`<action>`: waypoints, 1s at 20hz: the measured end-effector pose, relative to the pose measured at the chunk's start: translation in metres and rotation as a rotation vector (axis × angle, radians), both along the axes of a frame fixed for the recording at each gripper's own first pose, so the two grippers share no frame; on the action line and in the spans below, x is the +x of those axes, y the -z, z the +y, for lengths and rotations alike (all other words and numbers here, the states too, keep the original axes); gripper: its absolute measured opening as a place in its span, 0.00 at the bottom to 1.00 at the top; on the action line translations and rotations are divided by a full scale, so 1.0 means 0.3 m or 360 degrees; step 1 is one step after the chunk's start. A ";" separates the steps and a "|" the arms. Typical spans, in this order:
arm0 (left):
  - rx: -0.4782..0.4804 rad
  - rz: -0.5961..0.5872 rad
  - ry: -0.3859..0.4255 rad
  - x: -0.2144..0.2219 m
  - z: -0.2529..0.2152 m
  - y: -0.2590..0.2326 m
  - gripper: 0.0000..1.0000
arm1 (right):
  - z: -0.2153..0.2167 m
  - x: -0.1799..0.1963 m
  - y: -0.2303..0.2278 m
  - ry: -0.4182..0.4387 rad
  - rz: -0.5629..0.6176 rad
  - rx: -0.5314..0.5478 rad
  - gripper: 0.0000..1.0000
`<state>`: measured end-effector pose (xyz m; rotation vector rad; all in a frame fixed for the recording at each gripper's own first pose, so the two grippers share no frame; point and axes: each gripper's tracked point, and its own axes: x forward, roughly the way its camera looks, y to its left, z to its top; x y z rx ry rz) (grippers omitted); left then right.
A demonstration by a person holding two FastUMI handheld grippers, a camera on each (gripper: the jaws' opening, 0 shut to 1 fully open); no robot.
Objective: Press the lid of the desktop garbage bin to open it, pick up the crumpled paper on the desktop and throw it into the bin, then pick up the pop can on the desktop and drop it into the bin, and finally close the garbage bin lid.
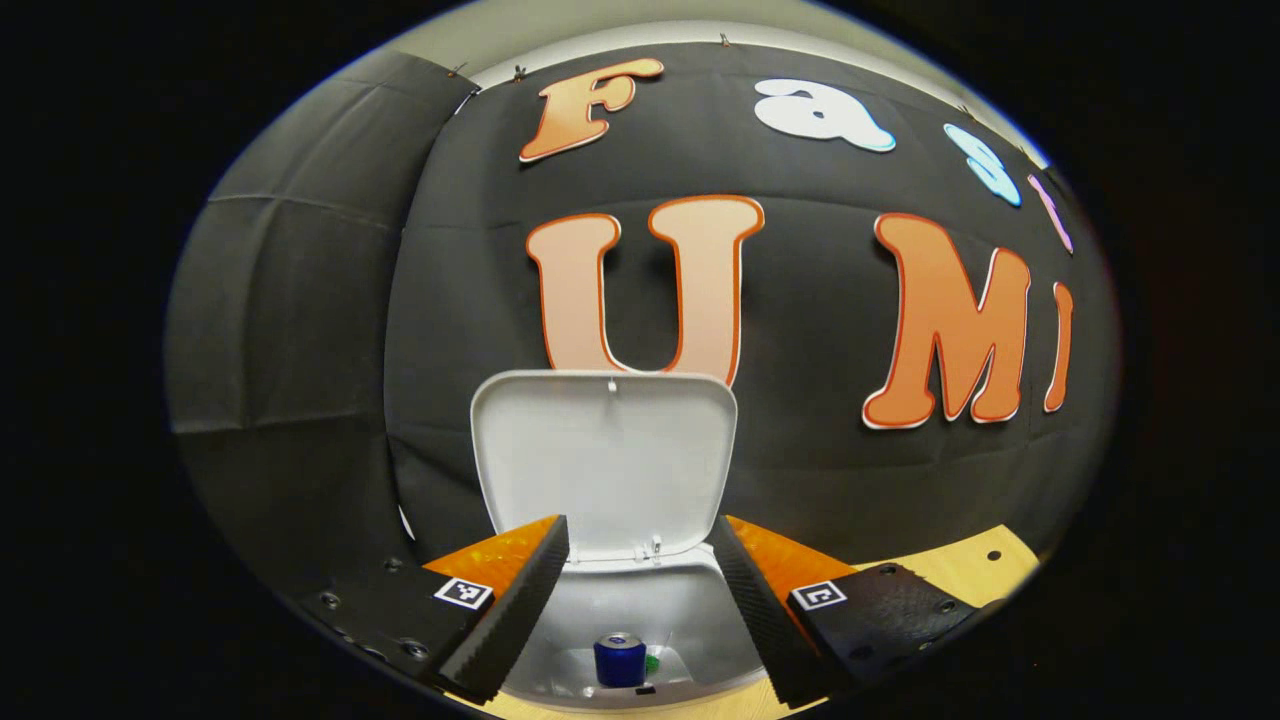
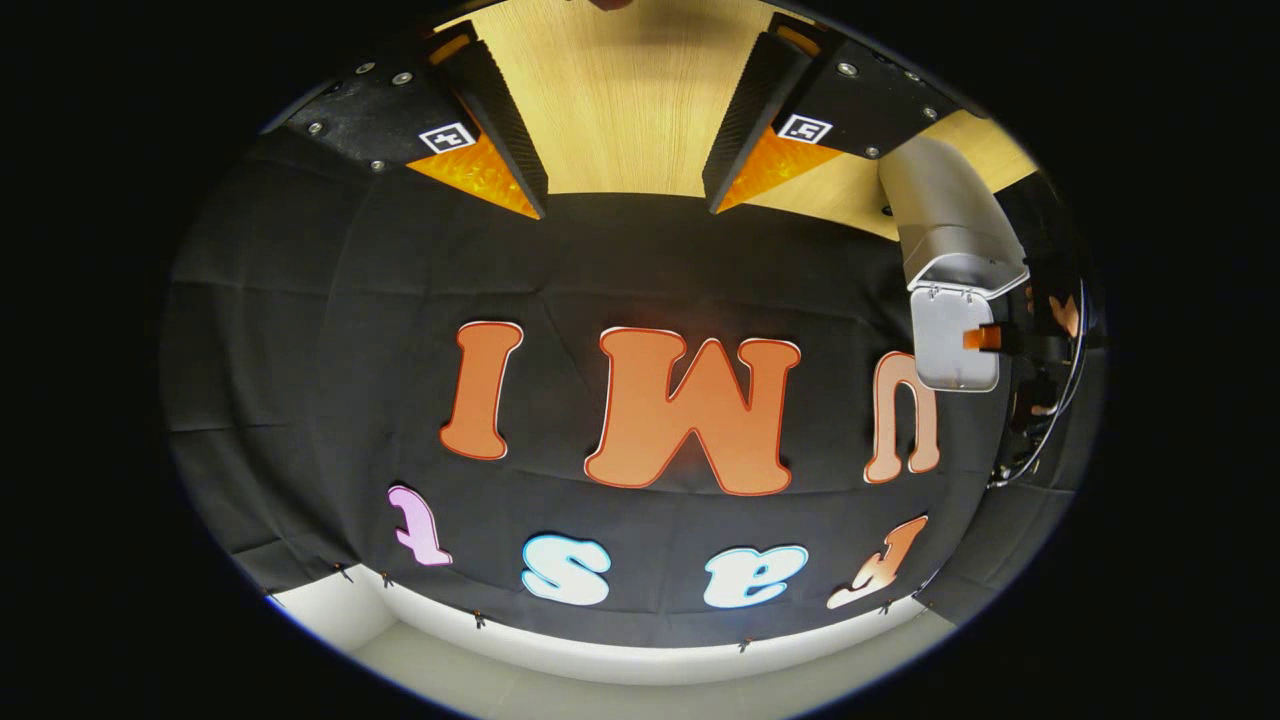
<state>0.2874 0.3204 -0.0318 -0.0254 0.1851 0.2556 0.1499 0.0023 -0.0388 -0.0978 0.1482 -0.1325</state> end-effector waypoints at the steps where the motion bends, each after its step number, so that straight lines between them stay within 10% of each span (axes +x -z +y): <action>1: -0.0009 -0.0017 0.0010 0.003 -0.001 -0.046 0.92 | 0.004 0.001 0.001 -0.0006 0.0002 0.0004 0.94; 20: 0.0128 -0.0002 0.0116 0.315 0.172 -0.565 0.94 | -0.049 0.024 0.014 0.0039 0.0001 0.0035 0.94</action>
